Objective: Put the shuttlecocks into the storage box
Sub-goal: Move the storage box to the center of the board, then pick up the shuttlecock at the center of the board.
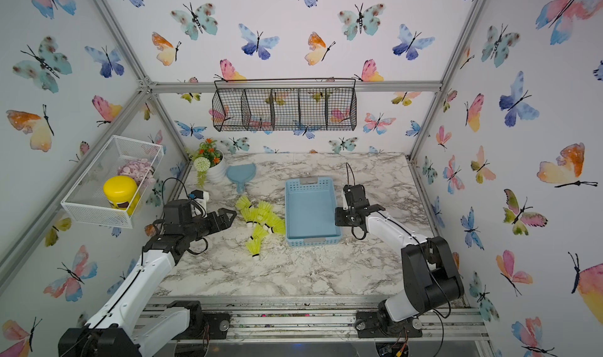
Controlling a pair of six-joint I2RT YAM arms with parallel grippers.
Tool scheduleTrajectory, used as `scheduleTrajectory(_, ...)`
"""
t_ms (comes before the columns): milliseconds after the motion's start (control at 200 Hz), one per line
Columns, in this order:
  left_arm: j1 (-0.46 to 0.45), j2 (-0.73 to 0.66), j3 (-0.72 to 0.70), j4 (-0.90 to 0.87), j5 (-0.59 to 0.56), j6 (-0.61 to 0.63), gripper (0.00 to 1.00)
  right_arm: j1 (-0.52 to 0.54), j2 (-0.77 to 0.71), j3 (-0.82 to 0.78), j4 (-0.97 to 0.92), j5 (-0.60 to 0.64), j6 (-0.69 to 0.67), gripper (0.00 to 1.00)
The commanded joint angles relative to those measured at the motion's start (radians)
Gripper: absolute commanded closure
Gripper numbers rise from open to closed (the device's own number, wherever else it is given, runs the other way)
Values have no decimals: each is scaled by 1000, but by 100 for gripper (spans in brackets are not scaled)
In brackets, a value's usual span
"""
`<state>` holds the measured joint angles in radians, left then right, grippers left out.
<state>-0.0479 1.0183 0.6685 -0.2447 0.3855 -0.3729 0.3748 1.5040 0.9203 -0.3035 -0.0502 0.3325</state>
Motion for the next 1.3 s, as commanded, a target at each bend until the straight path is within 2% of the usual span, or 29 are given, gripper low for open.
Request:
scheduleTrajectory(0,-8,55,-5,30,59,-44,16,-2,-35,-11,6,71,8,62)
scheduleTrajectory(150,-25,149,2,65,47,-56,25,-29,-51,-12,24,32,-5,61)
scheduleTrajectory(270,-33,232,39,64,-13,-38,31,-36,-44,-5,23,17,-17,61)
scheduleTrajectory(455,-41,356,102,94,-170,-7,32,-52,-38,2,26,4,-28,61)
scheduleTrajectory(566,-40,434,162,127,-202,38,35,-80,-41,4,29,-24,-41,61)
scheduleTrajectory(836,-41,572,289,220,-199,160,41,-120,-25,10,23,-58,-73,60)
scheduleTrajectory(981,-41,639,344,246,-193,173,42,-124,-22,8,22,-55,-78,60)
scheduleTrajectory(1296,-42,779,462,206,-171,215,51,-126,-16,5,20,-60,-91,59)
